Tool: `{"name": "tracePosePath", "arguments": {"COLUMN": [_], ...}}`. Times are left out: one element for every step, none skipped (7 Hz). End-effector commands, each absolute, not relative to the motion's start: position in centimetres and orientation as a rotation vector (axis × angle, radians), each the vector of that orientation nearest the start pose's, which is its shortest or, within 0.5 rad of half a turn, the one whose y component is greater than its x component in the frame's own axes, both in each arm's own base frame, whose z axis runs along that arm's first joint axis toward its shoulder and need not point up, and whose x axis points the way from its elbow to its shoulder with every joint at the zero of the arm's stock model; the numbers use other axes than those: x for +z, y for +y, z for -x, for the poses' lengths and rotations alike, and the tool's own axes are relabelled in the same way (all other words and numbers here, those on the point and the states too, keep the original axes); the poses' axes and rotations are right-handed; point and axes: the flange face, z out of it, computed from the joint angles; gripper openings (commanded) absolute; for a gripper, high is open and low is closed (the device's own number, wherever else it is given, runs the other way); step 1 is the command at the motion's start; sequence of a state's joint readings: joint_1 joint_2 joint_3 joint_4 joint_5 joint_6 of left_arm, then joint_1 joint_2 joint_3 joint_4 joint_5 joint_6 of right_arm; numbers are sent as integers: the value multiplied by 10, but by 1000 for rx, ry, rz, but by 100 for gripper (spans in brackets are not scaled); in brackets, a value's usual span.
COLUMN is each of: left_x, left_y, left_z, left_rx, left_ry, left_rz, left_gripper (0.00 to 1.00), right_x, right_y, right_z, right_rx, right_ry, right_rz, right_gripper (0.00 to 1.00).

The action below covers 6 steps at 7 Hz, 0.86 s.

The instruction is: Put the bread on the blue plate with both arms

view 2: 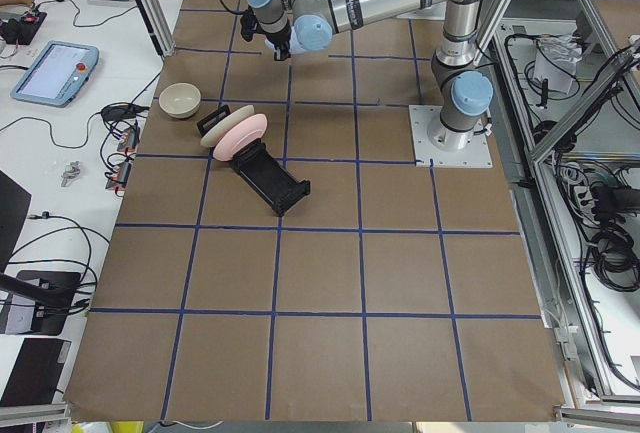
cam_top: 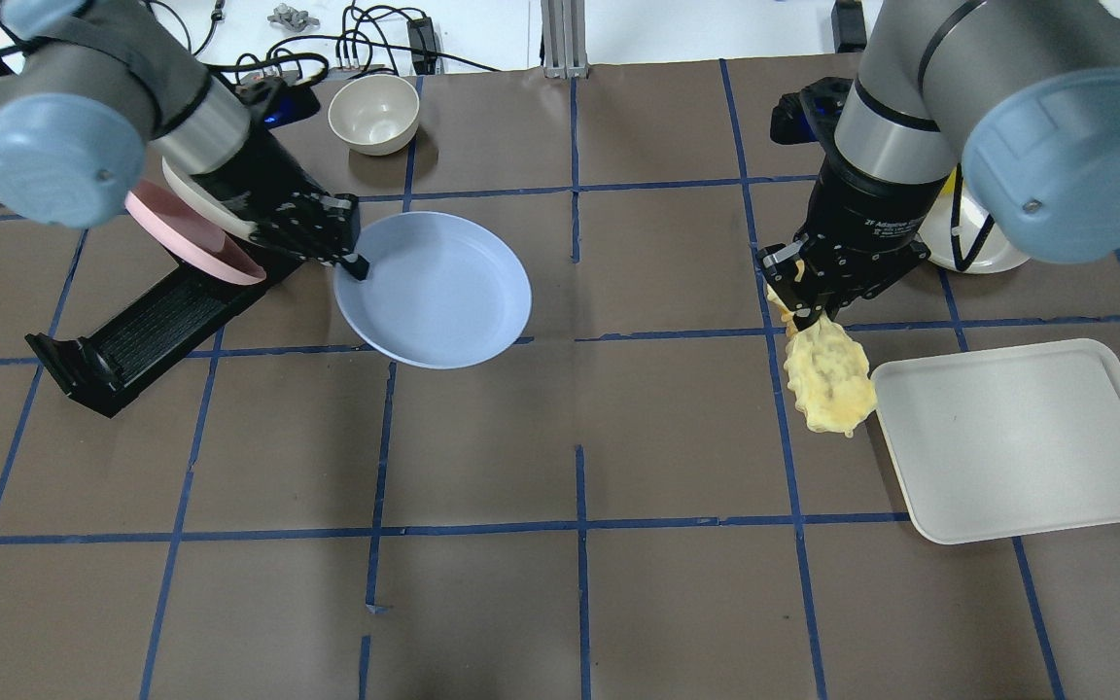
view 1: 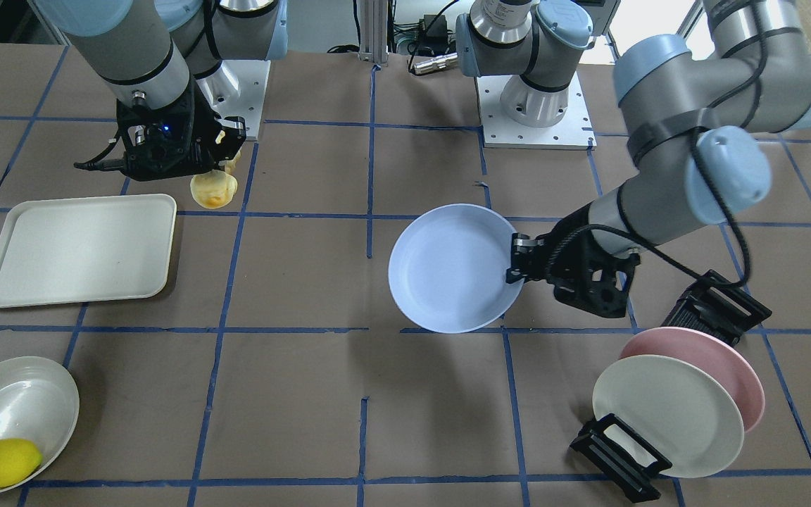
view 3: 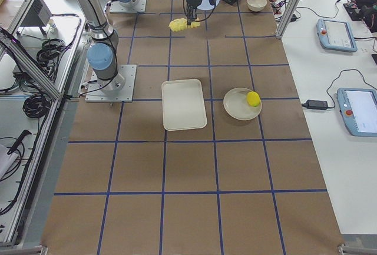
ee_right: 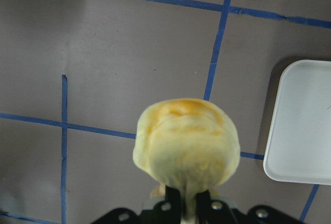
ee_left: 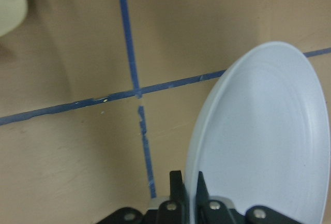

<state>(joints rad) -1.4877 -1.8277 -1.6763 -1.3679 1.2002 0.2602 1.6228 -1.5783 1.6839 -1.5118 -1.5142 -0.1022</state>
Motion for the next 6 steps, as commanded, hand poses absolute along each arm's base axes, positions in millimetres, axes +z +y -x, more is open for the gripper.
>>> {"name": "tracePosePath", "arguments": {"left_x": [261,245,230,218,210,206], "left_y": [-570,-573,-575,-575,-577,-575], "left_z": [185,198,208,218,224,225], "left_rx": [59,93,82,80,73,83], "left_ry": [3579,3617,3616,3613,3610,3610], "left_rz": [-238,-227,-256,-287,-309,-307], "left_gripper": [13,13,13,13,14,31], "right_x": [407,402,383,368,349,338], "right_y": [-474,-468,-481,-495,-508,-523], "right_z": [-202,-232,-245,-252,-262,-269], "right_rx": [161,140,137,115,107,91], "right_ry": [3055,3039,3039,3035,3033,3031], "right_rz": [188,260,277,284,306,316], "right_gripper": [14,14,14,14,15,15]}}
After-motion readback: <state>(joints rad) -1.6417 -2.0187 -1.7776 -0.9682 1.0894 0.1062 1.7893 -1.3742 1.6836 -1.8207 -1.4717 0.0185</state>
